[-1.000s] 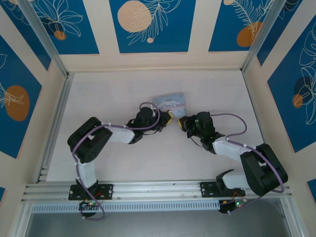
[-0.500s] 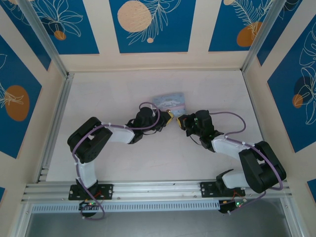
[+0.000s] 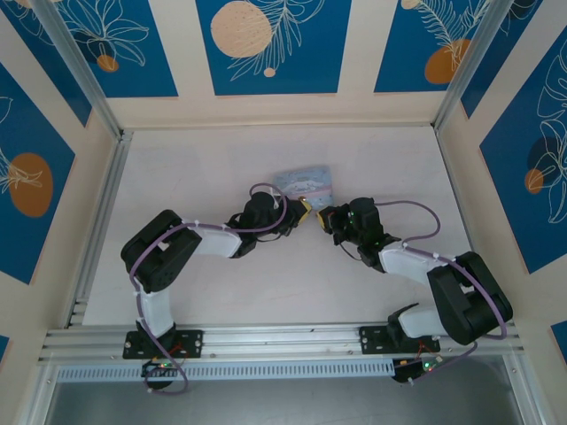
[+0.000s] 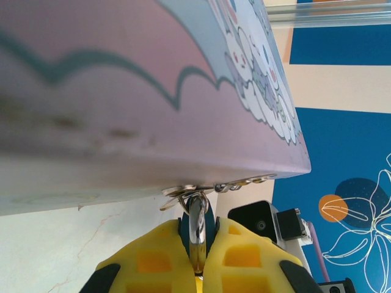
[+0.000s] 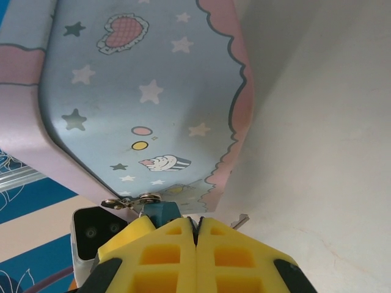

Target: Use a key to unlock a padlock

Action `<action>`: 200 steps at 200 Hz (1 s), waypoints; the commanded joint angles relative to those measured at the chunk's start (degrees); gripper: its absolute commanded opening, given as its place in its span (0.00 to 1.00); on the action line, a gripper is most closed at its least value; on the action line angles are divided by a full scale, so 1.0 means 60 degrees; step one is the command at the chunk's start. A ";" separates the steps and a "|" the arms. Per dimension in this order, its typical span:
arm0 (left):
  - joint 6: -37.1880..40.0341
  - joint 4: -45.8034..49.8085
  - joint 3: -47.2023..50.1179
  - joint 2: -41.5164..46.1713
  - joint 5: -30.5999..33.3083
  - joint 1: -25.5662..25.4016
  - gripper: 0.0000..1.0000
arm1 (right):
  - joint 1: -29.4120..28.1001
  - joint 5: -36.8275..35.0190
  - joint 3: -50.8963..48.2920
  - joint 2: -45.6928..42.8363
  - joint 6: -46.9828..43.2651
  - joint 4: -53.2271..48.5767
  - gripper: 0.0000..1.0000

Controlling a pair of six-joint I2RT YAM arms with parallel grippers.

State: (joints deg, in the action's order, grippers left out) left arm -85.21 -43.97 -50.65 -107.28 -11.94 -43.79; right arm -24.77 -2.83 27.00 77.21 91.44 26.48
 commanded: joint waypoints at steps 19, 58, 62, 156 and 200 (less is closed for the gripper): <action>-0.0108 -0.0334 -0.0259 0.0449 0.0057 -0.0054 0.00 | -0.0056 -0.0100 0.0176 0.0278 -0.0057 0.0296 0.00; -0.0125 -0.0363 -0.0200 0.0447 0.0057 -0.0055 0.00 | -0.0053 -0.0126 0.0274 0.0205 -0.0114 0.0282 0.00; -0.0121 -0.0363 -0.0200 0.0447 0.0061 -0.0047 0.00 | -0.0049 -0.0128 0.0282 0.0178 -0.0120 0.0269 0.00; -0.0099 -0.0363 -0.0156 0.0446 0.0087 -0.0056 0.00 | 0.0031 -0.0162 0.0086 -0.0330 -0.0284 -0.0151 0.00; -0.0082 -0.0304 -0.0200 0.0464 0.0073 -0.0062 0.00 | 0.0014 -0.0086 0.0180 -0.0103 -0.0241 -0.0039 0.00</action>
State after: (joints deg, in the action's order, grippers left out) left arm -85.21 -44.03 -50.65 -107.28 -11.92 -43.79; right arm -24.73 -3.03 27.00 75.99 90.78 25.89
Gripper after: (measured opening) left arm 0.058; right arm 0.060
